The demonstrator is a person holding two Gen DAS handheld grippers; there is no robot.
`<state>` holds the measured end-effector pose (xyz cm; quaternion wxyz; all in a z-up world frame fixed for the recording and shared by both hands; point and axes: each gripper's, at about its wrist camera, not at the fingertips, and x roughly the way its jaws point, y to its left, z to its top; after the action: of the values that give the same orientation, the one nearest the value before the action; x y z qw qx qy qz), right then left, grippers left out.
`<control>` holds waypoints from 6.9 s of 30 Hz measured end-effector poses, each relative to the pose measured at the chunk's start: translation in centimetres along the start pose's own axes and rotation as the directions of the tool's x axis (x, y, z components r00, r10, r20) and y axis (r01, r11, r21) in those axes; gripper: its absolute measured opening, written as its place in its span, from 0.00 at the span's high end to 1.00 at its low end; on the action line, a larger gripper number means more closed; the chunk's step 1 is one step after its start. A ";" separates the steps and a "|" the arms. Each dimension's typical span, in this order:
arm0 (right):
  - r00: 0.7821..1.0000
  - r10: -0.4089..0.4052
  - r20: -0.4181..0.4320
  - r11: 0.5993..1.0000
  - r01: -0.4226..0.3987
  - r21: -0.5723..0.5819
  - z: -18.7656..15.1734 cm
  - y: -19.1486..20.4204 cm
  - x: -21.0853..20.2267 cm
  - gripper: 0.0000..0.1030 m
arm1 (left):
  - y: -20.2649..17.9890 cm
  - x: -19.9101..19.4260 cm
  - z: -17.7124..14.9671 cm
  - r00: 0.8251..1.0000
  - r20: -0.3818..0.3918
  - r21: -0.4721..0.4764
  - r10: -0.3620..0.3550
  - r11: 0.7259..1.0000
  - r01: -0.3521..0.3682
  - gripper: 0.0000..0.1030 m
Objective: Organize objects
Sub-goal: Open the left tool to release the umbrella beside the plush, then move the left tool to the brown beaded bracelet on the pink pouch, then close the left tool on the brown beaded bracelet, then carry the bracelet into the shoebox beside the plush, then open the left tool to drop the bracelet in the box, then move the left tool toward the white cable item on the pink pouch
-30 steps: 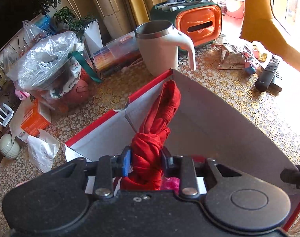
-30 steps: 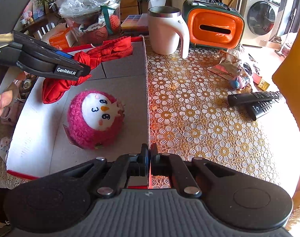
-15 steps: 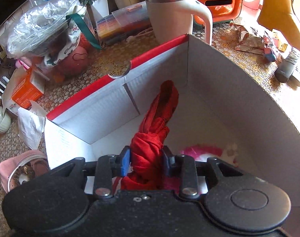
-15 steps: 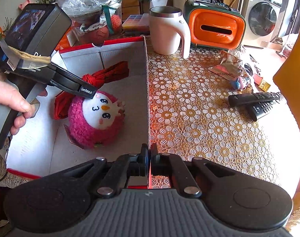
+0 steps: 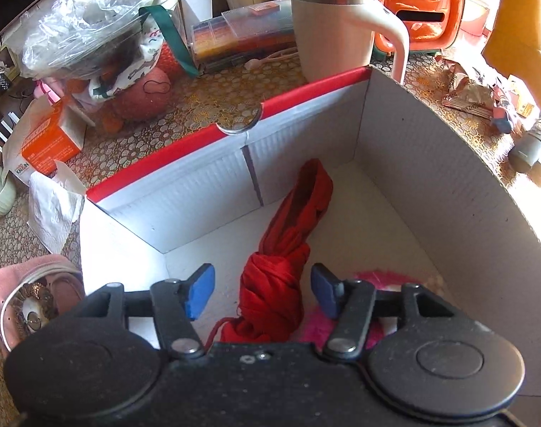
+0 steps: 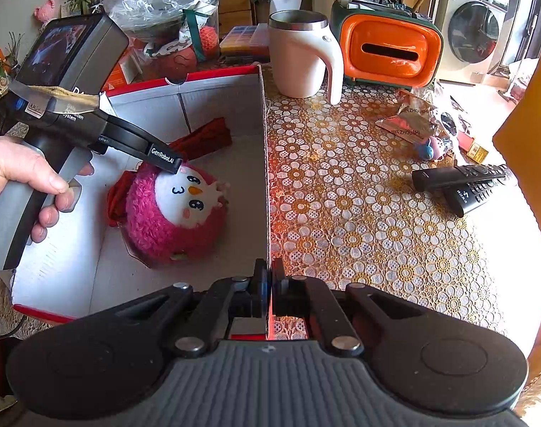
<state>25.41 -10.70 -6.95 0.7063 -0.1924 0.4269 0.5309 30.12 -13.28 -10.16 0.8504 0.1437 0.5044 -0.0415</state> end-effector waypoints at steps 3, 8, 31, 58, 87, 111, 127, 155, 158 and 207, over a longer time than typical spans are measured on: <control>1.000 -0.002 -0.002 1.000 0.002 0.001 0.0 0.0 0.0 0.99 | 0.0 -0.5 -0.2 1.000 0.019 0.001 -0.002 1.000 0.002 0.32; 1.000 -0.008 -0.005 1.000 0.008 0.000 0.2 0.1 0.1 0.99 | 0.3 -1.6 -0.8 0.999 0.044 -0.005 -0.027 1.000 0.027 0.28; 0.999 -0.040 -0.018 0.999 0.039 -0.012 0.1 1.1 0.2 0.99 | 9.0 -11.9 -5.8 0.976 0.218 -0.066 -0.007 0.998 0.022 0.14; 0.999 -0.038 -0.030 0.999 0.038 -0.028 -1.0 0.4 -0.7 0.99 | 15.8 -7.0 -9.8 0.978 0.176 -0.118 0.112 0.989 -0.092 0.14; 0.998 -0.039 -0.058 0.999 0.038 -0.030 -0.8 0.5 -0.5 0.99 | 16.3 -2.8 -10.4 0.952 0.212 -0.089 0.222 0.974 -0.208 0.82; 0.998 -0.038 -0.059 0.999 0.037 -0.022 -0.8 0.4 -0.5 0.99 | 16.2 -12.2 -9.4 0.932 0.360 -0.113 0.046 0.994 -0.005 0.94; 0.998 -0.032 -0.053 0.999 0.031 -0.008 -0.7 0.4 -0.7 0.99 | 5.3 -17.8 -9.8 0.901 0.332 0.174 -0.281 0.957 0.234 0.94; 0.999 -0.022 -0.045 1.000 0.021 -0.008 -0.8 0.2 -0.6 0.99 | -3.3 -8.4 -10.4 0.939 -0.088 0.252 -0.332 0.905 0.344 0.93; 0.999 -0.021 -0.045 1.000 0.020 -0.006 -0.8 0.2 -0.6 0.99 | -3.2 -8.1 -10.0 0.938 -0.093 0.241 -0.333 0.907 0.346 0.84; 0.998 -0.033 -0.055 0.999 0.032 -0.024 -1.0 0.2 -0.3 0.99 | 12.1 -15.4 -13.0 0.955 0.224 -0.036 -0.195 0.978 0.208 0.09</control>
<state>24.78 -11.51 -7.21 0.7005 -0.2222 0.4368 0.5188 14.24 0.90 -0.19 0.8962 0.0608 0.4204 -0.1284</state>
